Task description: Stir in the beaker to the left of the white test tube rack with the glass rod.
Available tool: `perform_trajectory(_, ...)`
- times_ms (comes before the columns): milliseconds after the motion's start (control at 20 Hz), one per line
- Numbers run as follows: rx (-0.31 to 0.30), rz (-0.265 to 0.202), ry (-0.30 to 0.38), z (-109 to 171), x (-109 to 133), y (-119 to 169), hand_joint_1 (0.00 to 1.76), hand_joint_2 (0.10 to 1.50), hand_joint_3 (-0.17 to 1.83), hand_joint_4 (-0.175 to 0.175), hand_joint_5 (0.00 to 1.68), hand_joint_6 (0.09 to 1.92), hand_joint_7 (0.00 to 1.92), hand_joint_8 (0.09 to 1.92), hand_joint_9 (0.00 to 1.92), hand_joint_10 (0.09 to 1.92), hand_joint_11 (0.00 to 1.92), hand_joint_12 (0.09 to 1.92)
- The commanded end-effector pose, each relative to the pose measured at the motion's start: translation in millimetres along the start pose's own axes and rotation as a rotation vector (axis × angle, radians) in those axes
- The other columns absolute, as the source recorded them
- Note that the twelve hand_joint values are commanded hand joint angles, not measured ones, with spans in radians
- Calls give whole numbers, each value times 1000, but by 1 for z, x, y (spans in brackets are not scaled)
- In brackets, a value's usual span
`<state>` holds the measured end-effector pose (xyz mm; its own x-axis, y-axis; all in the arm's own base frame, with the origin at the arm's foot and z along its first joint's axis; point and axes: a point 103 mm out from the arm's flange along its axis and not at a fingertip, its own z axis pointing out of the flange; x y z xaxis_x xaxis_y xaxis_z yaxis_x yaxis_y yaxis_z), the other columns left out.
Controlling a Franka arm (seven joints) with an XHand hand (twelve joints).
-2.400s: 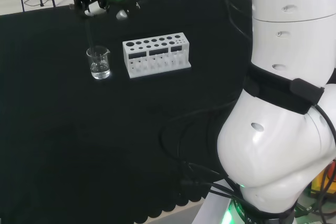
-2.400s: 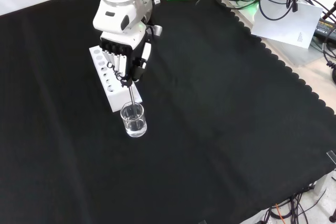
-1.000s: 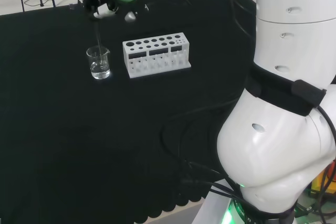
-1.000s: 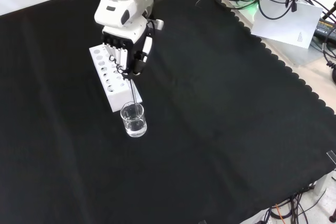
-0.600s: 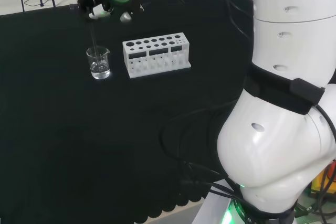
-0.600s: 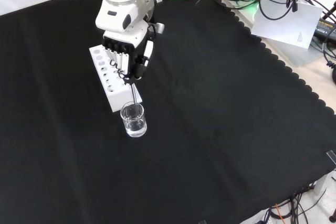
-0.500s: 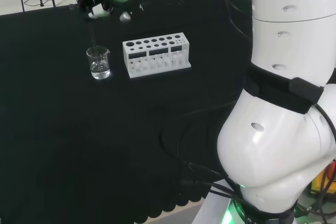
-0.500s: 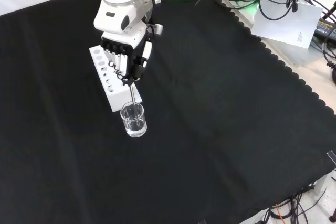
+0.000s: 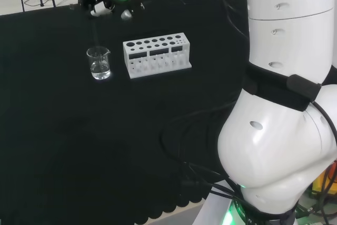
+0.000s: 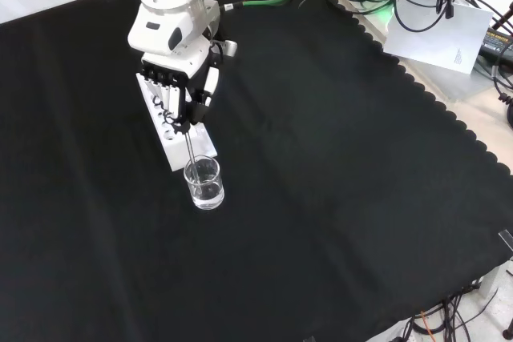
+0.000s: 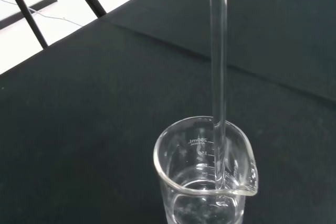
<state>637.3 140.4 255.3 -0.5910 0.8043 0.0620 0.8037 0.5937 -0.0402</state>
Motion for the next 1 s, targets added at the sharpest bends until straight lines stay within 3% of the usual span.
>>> perform_trajectory(50,2,25,-9,-5,-6,-12,1289,1077,1,-175,1026,628,1121,1082,1644,706,1763,345)
perform_trajectory(650,24,9,-7,1,23,-18,1289,1077,1,-175,1027,626,1120,1083,1645,706,1762,346)
perform_trajectory(1000,2,-13,-2,-2,22,-3,1289,1078,1,-175,1027,625,1119,1084,1646,706,1762,346)
